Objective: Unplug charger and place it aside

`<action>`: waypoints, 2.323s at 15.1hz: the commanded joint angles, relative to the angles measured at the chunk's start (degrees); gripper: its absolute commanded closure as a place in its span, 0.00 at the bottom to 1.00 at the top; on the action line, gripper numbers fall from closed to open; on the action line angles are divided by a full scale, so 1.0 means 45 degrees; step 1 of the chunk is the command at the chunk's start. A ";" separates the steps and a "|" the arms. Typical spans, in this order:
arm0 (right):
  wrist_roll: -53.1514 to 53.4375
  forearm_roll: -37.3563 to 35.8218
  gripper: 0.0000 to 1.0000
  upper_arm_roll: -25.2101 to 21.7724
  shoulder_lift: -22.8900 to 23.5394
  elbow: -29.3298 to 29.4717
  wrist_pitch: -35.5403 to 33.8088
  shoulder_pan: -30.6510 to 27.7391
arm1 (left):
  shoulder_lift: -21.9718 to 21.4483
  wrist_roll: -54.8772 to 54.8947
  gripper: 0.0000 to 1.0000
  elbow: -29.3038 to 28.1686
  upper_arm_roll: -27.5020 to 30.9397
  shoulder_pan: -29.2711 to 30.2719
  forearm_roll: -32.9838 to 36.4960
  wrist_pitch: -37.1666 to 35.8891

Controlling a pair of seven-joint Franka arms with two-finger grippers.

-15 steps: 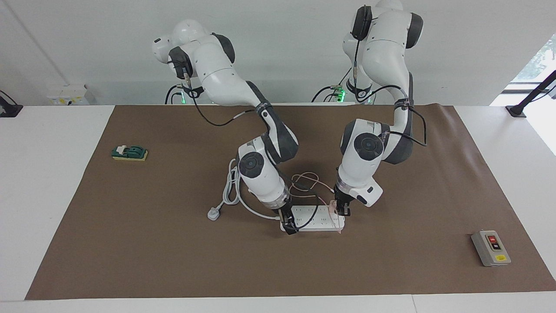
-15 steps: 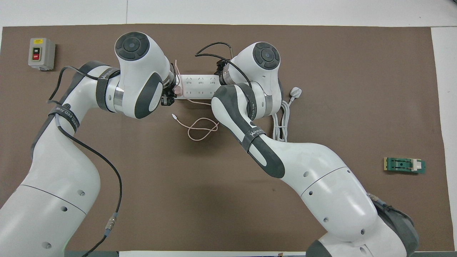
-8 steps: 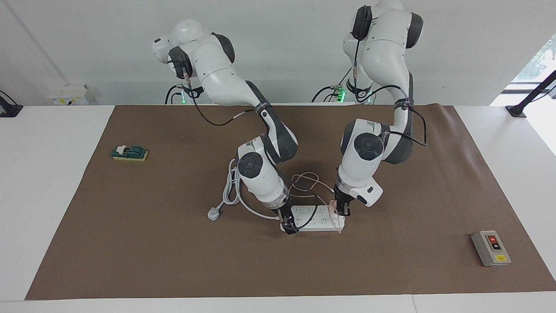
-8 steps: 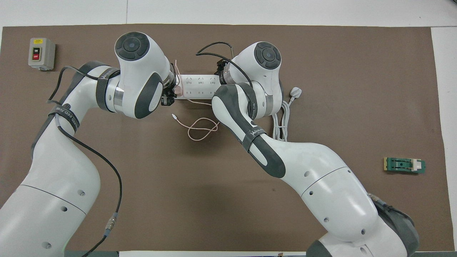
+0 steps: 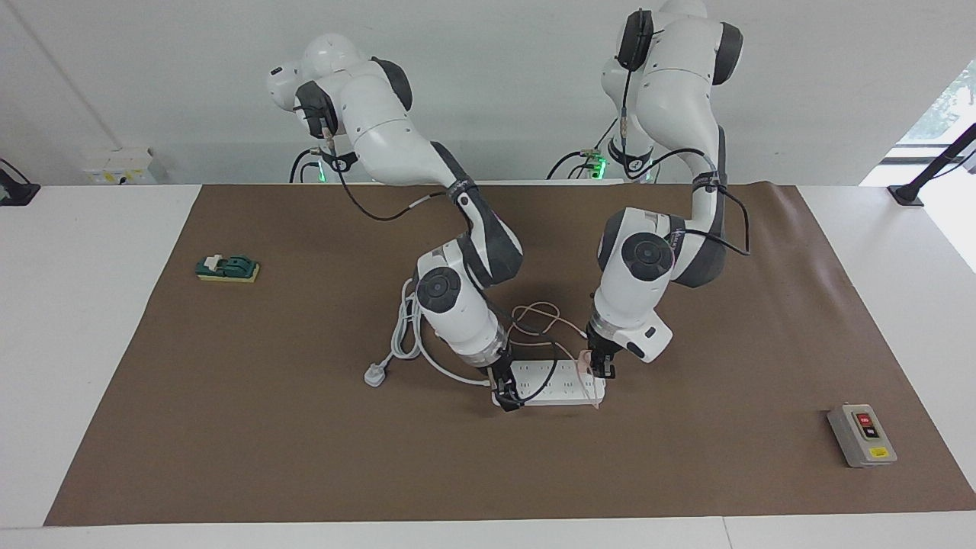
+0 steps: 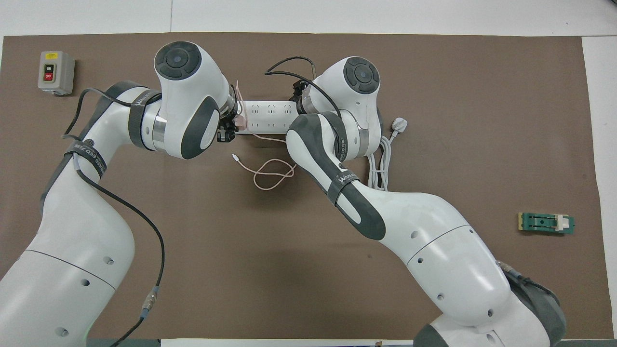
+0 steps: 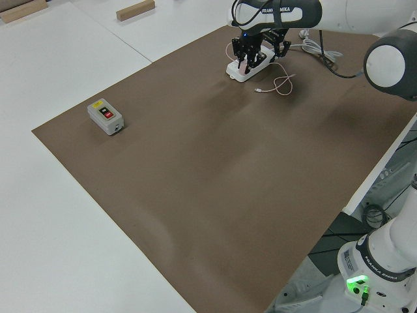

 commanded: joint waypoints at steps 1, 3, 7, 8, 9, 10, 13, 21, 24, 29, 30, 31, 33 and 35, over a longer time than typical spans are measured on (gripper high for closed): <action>-0.0170 0.0223 0.33 0.0059 -0.0284 -0.0663 0.0379 0.0014 | -0.0892 0.0400 1.00 0.0242 0.0085 0.0534 0.0135 -0.1671; -0.0170 0.0223 0.33 0.0059 -0.0284 -0.0664 0.0379 0.0014 | -0.1380 0.0888 1.00 0.0242 0.0045 0.0809 -0.0099 -0.2276; -0.0150 0.0223 0.28 0.0059 -0.0284 -0.0664 0.0379 0.0014 | -0.2356 0.3050 1.00 0.0203 0.0026 0.1900 -0.0509 -0.3796; -0.0150 0.0184 0.04 0.0059 -0.0304 -0.0644 0.0360 0.0014 | -0.2668 0.4025 1.00 0.0203 0.0045 0.2367 -0.0723 -0.4382; -0.0150 0.0203 0.00 0.0059 -0.0343 -0.0644 0.0321 -0.0083 | -0.3038 0.5214 1.00 0.0203 0.0084 0.3010 -0.0957 -0.4930; -0.0170 0.0203 0.00 0.0059 -0.0478 -0.0644 0.0243 -0.0161 | -0.3255 0.6232 1.00 0.0203 0.0085 0.3635 -0.0979 -0.5360; -0.0150 0.0223 0.00 0.0059 -0.1044 -0.0644 -0.0185 -0.0317 | -0.3413 0.9298 1.00 0.0106 0.0143 0.5043 -0.0979 -0.5911; -0.1434 -0.0128 0.00 -0.0097 -0.3231 -0.0624 -0.2060 -0.1313 | -0.3609 1.5749 1.00 -0.0148 0.0163 0.8327 -0.0745 -0.6166; -0.4380 -0.1007 0.00 -0.0097 -0.4850 -0.1208 -0.3523 -0.2365 | -0.4309 1.6339 1.00 -0.1841 0.0124 0.7961 -0.0745 -0.5115; -0.9067 -0.1846 0.00 -0.0117 -0.7078 -0.3045 -0.5084 -0.3831 | -0.5169 1.6320 0.99 -0.4379 0.0065 0.7042 -0.0764 -0.2776; -0.9830 -0.2041 0.00 -0.0117 -0.7275 -0.3066 -0.5592 -0.4027 | -0.5500 1.6320 0.99 -0.5334 0.0084 0.6769 -0.0764 -0.1878; -1.0572 -0.2352 0.00 -0.0117 -0.7489 -0.3047 -0.6138 -0.4203 | -0.5812 1.6301 0.99 -0.6291 0.0104 0.6380 -0.0764 -0.0805; -1.1823 -0.3132 0.00 -0.0117 -0.7919 -0.3046 -0.6902 -0.4341 | -0.5855 1.6281 0.90 -0.6517 0.0124 0.6201 -0.0764 -0.0462; -1.3229 -0.3934 0.00 -0.0117 -0.8271 -0.3066 -0.7664 -0.4361 | -0.5719 1.6281 0.00 -0.6088 0.0104 0.6181 -0.0764 -0.0560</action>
